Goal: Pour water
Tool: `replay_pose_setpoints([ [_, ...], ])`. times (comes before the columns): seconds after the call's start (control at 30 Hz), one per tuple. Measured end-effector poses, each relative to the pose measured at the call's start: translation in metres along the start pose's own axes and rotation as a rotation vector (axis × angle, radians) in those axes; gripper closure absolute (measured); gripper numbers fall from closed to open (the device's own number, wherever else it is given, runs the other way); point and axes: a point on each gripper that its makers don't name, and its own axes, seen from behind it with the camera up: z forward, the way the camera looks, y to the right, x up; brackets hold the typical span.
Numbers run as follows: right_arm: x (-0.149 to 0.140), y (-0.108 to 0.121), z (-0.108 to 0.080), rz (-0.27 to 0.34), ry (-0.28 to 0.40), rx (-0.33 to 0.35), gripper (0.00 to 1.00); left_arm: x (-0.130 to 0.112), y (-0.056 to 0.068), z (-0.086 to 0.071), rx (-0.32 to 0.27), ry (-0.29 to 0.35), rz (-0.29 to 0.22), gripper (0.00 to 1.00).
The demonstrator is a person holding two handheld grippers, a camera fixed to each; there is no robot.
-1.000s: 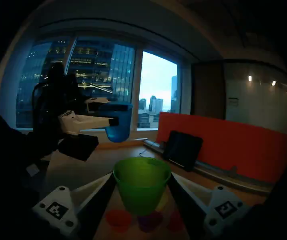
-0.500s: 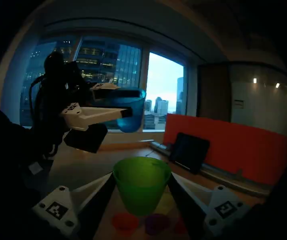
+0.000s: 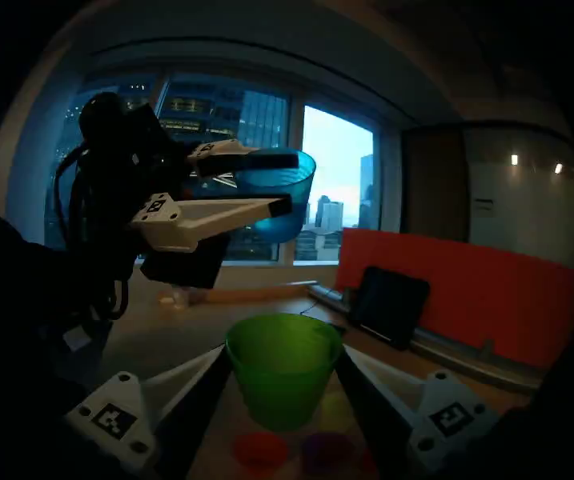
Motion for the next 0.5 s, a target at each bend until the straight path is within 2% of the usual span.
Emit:
replay_pose_setpoints([
  [0.23,-0.003,-0.002,0.006,0.005,-0.002,0.011,0.08,0.009,0.001,0.004,0.006,0.010,0.102,0.12],
  [0.5,-0.004,-0.006,0.011,0.009,-0.002,0.023,0.09,0.013,0.003,0.009,0.004,0.010,0.191,0.12],
])
